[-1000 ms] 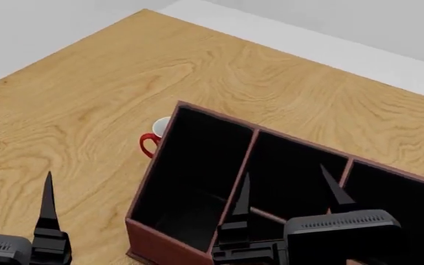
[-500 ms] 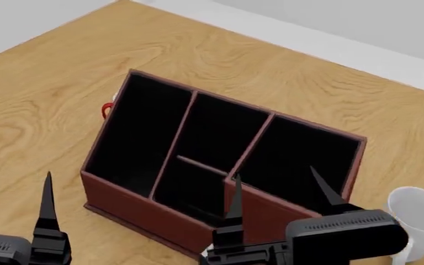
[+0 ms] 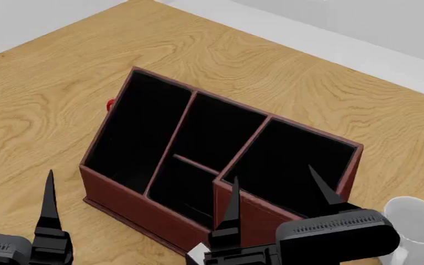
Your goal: Pick up the book and place it in the right compartment of the caddy.
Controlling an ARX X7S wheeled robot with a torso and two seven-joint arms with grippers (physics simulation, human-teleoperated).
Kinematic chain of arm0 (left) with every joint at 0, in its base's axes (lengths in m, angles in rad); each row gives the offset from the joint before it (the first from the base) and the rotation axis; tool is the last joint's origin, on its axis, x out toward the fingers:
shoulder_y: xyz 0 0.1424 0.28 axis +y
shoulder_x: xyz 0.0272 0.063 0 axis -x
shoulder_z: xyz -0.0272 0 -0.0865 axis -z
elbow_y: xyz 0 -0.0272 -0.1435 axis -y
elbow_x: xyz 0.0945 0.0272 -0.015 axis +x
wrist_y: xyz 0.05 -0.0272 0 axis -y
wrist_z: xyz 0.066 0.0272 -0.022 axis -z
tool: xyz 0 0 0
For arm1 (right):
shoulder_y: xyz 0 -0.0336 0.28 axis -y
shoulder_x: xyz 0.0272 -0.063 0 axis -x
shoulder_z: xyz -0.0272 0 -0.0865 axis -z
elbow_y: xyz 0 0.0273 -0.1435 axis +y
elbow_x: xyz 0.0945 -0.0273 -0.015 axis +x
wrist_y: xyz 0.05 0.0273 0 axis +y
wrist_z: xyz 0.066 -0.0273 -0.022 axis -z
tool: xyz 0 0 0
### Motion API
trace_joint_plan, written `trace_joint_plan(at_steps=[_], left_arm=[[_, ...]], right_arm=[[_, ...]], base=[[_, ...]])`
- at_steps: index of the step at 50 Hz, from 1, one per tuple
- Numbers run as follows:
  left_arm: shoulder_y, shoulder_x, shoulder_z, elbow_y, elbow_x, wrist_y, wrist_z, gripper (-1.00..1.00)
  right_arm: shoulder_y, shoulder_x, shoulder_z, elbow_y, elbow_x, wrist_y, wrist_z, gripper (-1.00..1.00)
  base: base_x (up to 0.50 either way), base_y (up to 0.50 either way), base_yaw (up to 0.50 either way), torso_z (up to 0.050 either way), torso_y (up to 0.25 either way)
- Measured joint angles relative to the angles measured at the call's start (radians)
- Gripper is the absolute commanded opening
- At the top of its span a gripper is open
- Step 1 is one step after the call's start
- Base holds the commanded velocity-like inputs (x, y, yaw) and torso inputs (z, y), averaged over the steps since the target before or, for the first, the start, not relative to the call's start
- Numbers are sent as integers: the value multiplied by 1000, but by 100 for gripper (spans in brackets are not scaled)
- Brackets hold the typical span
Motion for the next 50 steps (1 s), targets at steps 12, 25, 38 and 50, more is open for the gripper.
trace_joint_plan(at_steps=[12, 25, 38, 50], left_arm=[[12, 1, 5, -14, -5, 22, -5, 100], [22, -6, 9, -34, -9, 43, -7, 100], [27, -11, 12, -24, -12, 38, -13, 100], [30, -17, 14, -12, -14, 33, -18, 100]], right_arm=[[2, 6, -10, -2, -2, -7, 3, 100], [3, 10, -16, 15, 35, -50, -33, 100], [2, 16, -16, 13, 56, -55, -40, 100], [9, 21, -39, 9, 2, -22, 4, 100]], base=[[0, 0, 375, 0, 0], [221, 45, 0, 0, 0], [177, 37, 0, 0, 0], [0, 0, 292, 0, 0]])
